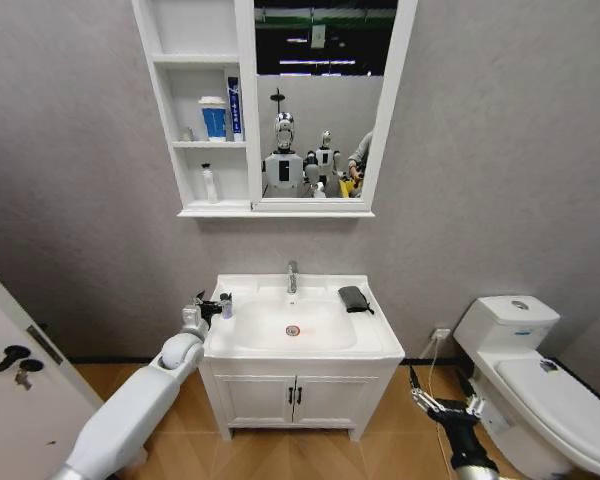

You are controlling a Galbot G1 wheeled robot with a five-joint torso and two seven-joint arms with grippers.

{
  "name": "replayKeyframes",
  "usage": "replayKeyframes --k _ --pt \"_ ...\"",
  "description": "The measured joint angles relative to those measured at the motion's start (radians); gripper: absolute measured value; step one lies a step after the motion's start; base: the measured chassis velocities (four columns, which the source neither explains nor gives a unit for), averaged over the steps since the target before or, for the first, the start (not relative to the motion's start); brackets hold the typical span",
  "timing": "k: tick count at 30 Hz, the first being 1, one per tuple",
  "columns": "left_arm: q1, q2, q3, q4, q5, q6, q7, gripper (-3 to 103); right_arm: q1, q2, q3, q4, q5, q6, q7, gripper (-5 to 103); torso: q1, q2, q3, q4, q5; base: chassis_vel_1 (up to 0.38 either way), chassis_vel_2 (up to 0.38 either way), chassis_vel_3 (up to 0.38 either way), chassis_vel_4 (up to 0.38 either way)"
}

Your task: Move facial cleanser and shampoo from washbasin to cabinet, then wipe washbasin with towel.

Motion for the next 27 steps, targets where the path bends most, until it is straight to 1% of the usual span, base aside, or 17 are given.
replayKeyframes --k 1,3,4,6,7,10,15,18,20,21,22,23,25,26,27 --pt "0.0 0.0 0.0 0.0 0.0 0.0 0.0 100 0.0 0.0 0.0 0.0 0.0 0.0 0.0 100 0.0 0.0 0.0 0.0 0.0 0.0 0.0 0.0 0.0" --pt "-0.031 -0.027 0.014 0.079 0.029 0.001 0.014 98 -0.003 0.007 0.0 0.001 -0.005 0.003 0.0 100 0.0 0.0 0.0 0.0 0.0002 0.0 0.0 0.0 0.0" --pt "-0.031 -0.027 0.014 0.079 0.029 0.001 0.014 98 -0.003 0.007 0.0 0.001 -0.005 0.003 0.0 100 0.0 0.0 0.0 0.0 0.0002 0.0 0.0 0.0 0.0" --pt "-0.061 -0.063 0.021 0.16 0.052 0.005 0.021 97 -0.007 0.011 0.0 0.002 -0.009 0.006 0.0 100 0.0 0.0 0.0 0.0001 0.0001 0.0 0.0 0.0 0.0" --pt "-0.061 -0.063 0.021 0.16 0.052 0.005 0.021 97 -0.007 0.011 0.0 0.002 -0.009 0.006 0.0 100 0.0 0.0 0.0 0.0001 0.0001 0.0 0.0 0.0 0.0" --pt "-0.087 -0.114 0.027 0.247 0.059 0.012 0.022 96 -0.01 0.013 0.001 -0.001 -0.011 0.011 -0.001 100 0.0 0.0 0.0 -0.0001 -0.0001 0.0 0.0 0.0 0.0" --pt "-0.096 -0.147 0.027 0.3 0.075 0.011 0.03 96 -0.011 0.013 0.005 -0.005 -0.011 0.014 -0.001 100 0.0 0.0 0.0 0.0 0.0 0.0 0.0 0.0 0.0" --pt "-0.115 -0.179 0.017 0.348 0.093 0.001 0.046 96 -0.013 0.011 0.01 -0.006 -0.008 0.015 -0.001 100 0.0 0.0 0.0 0.0001 0.0 0.0 0.0 0.0 0.0" --pt "-0.122 -0.186 0.015 0.361 0.095 -0.001 0.048 96 -0.013 0.011 0.012 -0.007 -0.007 0.016 -0.001 100 0.0 0.0 0.0 0.0 0.0 0.0 0.0 0.0 0.0" --pt "-0.133 -0.195 0.014 0.381 0.101 -0.005 0.057 93 -0.013 0.011 0.013 -0.009 -0.006 0.017 0.0 100 0.0 0.0 0.0 0.0 0.0 0.0 0.0 0.0 0.0" --pt "-0.142 -0.201 0.013 0.396 0.106 -0.007 0.064 88 -0.014 0.011 0.014 -0.01 -0.006 0.017 0.0 100 0.0 0.0 0.0 0.0 0.0 0.0 0.0 0.0 0.0" --pt "-0.142 -0.201 0.013 0.396 0.106 -0.007 0.064 88 -0.014 0.011 0.014 -0.01 -0.006 0.017 0.0 100 0.0 0.0 0.0 0.0 0.0 0.0 0.0 0.0 0.0" --pt "-0.157 -0.21 0.011 0.42 0.108 -0.013 0.075 77 -0.017 0.011 0.014 -0.012 -0.005 0.019 0.0 100 0.0 0.0 0.0 0.0 0.0 0.0 0.0 0.0 0.0" --pt "-0.157 -0.21 0.011 0.42 0.108 -0.013 0.075 77 -0.017 0.011 0.014 -0.012 -0.005 0.019 0.0 100 0.0 0.0 0.0 0.0 0.0 0.0 0.0 0.0 0.0" --pt "-0.16 -0.212 0.011 0.425 0.108 -0.015 0.08 72 -0.017 0.011 0.015 -0.012 -0.005 0.02 0.0 100 0.0 0.0 0.0 0.0 -0.0001 0.0 0.0 0.0 0.0"
